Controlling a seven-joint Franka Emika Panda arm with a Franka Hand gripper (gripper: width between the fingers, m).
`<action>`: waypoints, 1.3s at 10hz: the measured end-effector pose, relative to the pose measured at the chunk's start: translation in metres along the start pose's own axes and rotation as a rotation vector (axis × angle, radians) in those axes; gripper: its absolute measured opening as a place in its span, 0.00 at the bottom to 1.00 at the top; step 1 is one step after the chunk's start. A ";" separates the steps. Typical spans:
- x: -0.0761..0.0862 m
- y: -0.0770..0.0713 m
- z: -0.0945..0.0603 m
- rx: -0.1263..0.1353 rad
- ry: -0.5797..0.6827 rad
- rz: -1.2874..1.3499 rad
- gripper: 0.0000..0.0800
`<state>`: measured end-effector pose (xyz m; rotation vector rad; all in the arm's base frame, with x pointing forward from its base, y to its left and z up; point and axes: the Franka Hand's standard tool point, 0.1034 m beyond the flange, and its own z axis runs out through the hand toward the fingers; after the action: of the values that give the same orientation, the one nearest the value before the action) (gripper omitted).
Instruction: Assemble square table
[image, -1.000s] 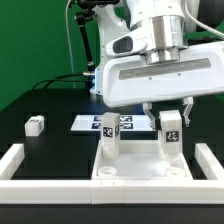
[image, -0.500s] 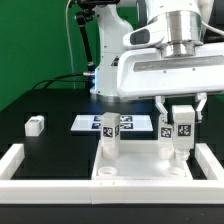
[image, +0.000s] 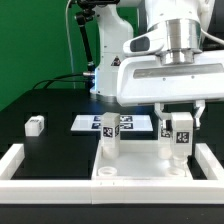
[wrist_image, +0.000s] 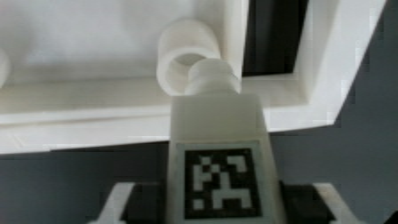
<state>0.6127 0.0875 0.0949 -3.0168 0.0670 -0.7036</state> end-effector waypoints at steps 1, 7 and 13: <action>-0.002 0.002 0.005 -0.005 -0.001 0.000 0.36; -0.011 0.003 0.020 -0.014 0.000 -0.007 0.36; -0.010 0.002 0.020 -0.014 0.006 -0.008 0.64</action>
Offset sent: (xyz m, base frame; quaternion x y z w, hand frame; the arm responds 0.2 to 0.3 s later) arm 0.0039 -0.0051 -0.0112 -0.0131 0.0089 -0.0017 0.9999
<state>0.6122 0.0866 0.0727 -3.0301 0.0605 -0.7163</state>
